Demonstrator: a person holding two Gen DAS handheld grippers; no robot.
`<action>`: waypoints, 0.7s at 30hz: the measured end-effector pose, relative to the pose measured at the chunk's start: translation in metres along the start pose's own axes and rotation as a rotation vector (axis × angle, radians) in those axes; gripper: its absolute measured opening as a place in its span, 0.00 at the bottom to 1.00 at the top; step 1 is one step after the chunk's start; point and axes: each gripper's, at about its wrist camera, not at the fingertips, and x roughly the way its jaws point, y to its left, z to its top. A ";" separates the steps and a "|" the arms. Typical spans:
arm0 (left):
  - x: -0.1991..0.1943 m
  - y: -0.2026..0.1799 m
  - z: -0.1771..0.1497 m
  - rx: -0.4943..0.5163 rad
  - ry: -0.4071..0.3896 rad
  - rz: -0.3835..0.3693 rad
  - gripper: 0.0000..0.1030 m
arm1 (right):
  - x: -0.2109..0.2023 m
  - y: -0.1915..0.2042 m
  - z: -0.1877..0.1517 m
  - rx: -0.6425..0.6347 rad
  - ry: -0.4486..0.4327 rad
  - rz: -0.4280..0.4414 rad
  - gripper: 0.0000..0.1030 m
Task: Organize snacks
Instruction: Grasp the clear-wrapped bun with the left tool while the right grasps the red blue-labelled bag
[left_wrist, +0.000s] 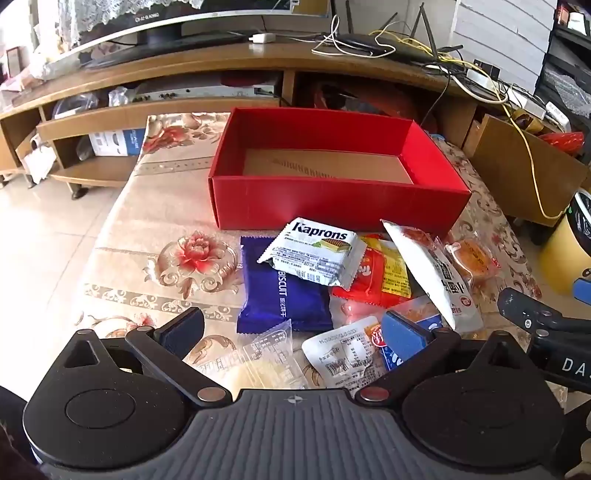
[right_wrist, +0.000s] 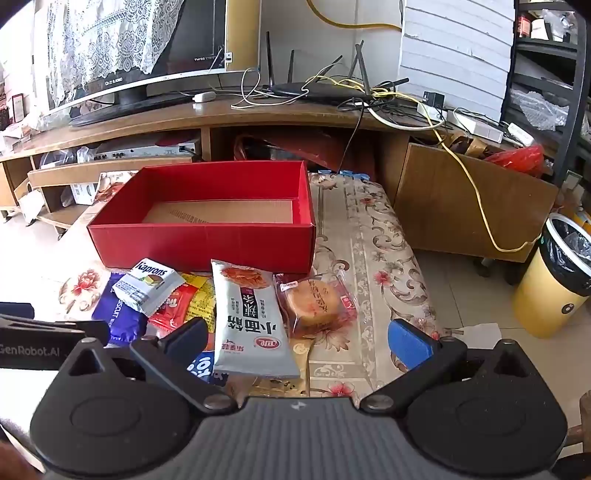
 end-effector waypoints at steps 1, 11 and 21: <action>0.000 0.000 0.000 0.002 0.001 -0.001 1.00 | 0.000 0.000 0.000 -0.001 0.002 0.001 0.99; 0.005 0.004 -0.007 0.003 0.051 0.017 1.00 | 0.006 0.003 -0.006 -0.025 0.049 0.009 0.99; 0.009 0.010 -0.014 0.001 0.096 0.025 0.99 | 0.010 0.010 -0.013 -0.074 0.117 0.049 0.98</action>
